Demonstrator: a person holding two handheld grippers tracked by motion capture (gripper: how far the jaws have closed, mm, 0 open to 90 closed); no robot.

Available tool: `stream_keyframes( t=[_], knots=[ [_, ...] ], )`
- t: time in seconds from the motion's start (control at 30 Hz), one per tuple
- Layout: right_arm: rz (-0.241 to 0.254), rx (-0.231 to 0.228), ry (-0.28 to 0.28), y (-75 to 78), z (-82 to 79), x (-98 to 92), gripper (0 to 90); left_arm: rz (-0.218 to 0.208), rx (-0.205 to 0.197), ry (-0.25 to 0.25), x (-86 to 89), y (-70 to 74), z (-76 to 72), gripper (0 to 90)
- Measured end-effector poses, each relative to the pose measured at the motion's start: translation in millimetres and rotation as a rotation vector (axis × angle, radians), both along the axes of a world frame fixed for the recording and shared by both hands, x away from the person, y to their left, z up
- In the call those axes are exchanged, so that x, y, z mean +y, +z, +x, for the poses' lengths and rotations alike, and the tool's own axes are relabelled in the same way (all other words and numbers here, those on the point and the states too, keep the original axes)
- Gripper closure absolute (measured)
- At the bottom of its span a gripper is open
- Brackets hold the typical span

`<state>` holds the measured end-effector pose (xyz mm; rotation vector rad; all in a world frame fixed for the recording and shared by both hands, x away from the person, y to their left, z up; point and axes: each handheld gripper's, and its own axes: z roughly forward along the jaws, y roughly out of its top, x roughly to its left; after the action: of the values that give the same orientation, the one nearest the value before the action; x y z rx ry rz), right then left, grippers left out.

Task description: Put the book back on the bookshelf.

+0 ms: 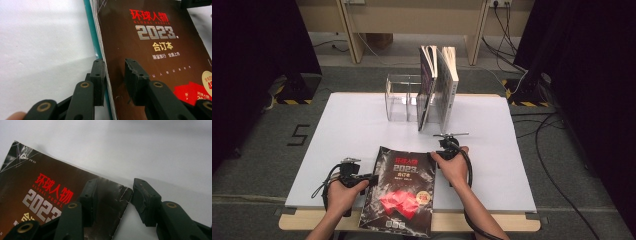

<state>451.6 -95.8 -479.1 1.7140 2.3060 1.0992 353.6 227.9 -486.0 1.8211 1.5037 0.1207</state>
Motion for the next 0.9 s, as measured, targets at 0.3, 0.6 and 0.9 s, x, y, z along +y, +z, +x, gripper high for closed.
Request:
stream_keyframes(
  t=[0.3,0.6,0.9],
  knots=[
    [0.028,0.006,-0.032,-1.2,-3.4,-0.3,57.1,0.021,-0.005,0.001,-2.2,0.5,-0.7,68.9],
    [0.064,0.012,-0.060,-2.9,-7.3,-1.5,57.0,0.031,-0.012,0.004,-4.0,0.5,-1.9,69.1],
    [0.101,0.046,-0.065,-2.9,-10.1,-5.4,56.9,0.029,-0.013,0.006,-4.1,0.3,-2.3,69.3]
  ],
)
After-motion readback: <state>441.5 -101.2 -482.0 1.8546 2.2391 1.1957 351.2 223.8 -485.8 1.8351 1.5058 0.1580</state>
